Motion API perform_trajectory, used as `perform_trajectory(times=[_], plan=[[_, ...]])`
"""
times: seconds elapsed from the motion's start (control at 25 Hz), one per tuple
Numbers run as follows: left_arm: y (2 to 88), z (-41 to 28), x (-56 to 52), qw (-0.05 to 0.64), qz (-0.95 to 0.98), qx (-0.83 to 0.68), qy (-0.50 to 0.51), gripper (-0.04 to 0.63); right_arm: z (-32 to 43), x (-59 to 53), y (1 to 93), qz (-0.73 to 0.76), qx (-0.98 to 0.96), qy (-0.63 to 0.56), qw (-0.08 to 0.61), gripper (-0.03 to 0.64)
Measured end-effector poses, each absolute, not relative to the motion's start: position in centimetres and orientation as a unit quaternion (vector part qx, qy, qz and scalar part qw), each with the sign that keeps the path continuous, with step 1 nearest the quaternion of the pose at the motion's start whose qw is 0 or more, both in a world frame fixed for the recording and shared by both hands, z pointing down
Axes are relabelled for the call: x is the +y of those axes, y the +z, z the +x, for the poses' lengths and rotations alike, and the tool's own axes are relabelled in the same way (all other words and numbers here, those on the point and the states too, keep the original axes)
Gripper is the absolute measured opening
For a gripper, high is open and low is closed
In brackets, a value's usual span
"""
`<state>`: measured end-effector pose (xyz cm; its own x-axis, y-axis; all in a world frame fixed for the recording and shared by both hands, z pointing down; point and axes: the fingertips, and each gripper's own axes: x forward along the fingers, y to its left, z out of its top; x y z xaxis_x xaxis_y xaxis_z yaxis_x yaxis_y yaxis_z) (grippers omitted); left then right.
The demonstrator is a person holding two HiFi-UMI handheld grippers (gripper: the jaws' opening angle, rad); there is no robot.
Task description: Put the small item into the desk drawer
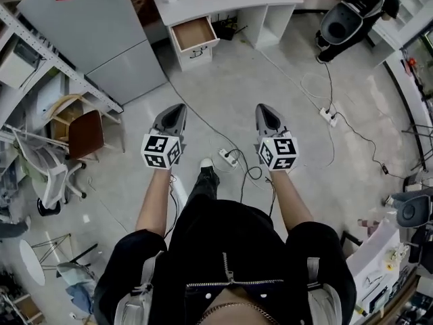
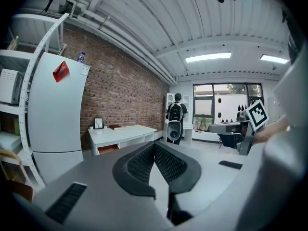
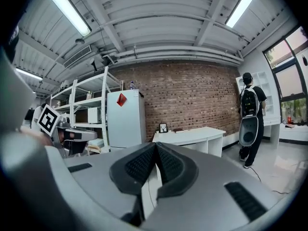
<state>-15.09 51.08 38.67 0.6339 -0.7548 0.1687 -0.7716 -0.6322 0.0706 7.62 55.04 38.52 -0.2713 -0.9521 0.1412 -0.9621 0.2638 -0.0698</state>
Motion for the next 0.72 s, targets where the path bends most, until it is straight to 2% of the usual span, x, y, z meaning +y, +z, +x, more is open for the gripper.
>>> perform_trajectory(times=[0.44,0.72], plan=[[38.2,-15.5,34.7,0.059,0.907,-0.41,0.072,0.021,7.1,38.5,37.3,0.609,-0.789,0.075,0.035,0.006],[38.4,-16.0,28.6,0.055,0.907,-0.41,0.077,0.021,6.0,32.5,37.6,0.602,-0.793,0.082,0.035,0.006]])
